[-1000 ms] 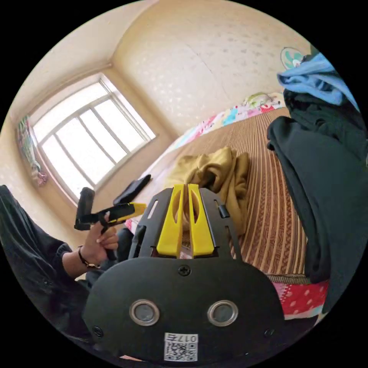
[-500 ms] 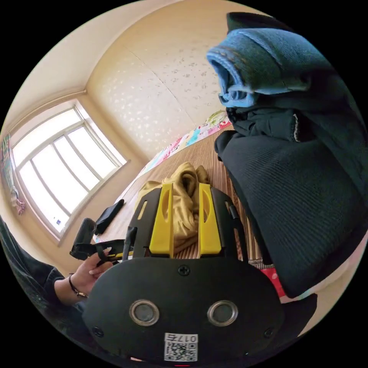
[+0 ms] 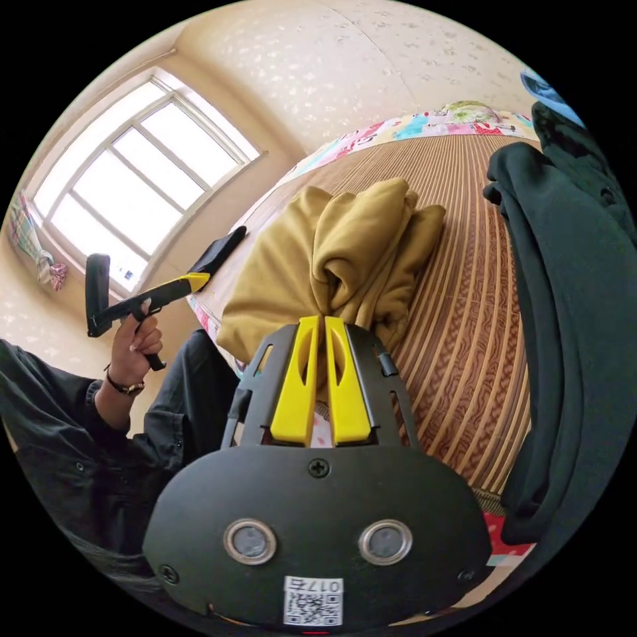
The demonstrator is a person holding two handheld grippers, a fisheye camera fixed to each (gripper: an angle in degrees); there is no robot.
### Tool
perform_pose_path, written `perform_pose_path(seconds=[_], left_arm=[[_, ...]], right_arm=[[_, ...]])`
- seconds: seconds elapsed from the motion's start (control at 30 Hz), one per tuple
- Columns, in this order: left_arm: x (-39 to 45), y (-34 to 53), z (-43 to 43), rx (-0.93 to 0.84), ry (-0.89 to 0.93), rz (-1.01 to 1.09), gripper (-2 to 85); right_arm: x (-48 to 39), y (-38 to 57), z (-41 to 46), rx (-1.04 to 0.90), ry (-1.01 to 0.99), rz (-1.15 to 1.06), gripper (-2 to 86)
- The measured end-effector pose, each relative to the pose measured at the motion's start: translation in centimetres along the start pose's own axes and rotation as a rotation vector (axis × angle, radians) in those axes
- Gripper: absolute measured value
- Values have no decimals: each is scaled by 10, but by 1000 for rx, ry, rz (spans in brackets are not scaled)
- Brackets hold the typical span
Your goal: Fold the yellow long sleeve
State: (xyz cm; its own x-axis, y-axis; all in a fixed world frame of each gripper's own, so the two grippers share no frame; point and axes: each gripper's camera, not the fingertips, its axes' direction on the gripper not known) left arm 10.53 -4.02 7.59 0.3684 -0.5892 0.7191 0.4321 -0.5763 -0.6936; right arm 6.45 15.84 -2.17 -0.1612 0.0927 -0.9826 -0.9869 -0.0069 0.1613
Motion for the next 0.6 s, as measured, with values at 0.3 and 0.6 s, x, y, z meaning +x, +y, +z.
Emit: perform_pose_path(seconds=[0.3, 0.6], left_arm=[[162, -93, 177, -286, -73, 280, 98], [227, -75, 211, -148, -244, 322, 53]], right_arm=[[-36, 13, 3, 141, 138, -73, 21], [-73, 47, -17, 540, 396, -47, 6]])
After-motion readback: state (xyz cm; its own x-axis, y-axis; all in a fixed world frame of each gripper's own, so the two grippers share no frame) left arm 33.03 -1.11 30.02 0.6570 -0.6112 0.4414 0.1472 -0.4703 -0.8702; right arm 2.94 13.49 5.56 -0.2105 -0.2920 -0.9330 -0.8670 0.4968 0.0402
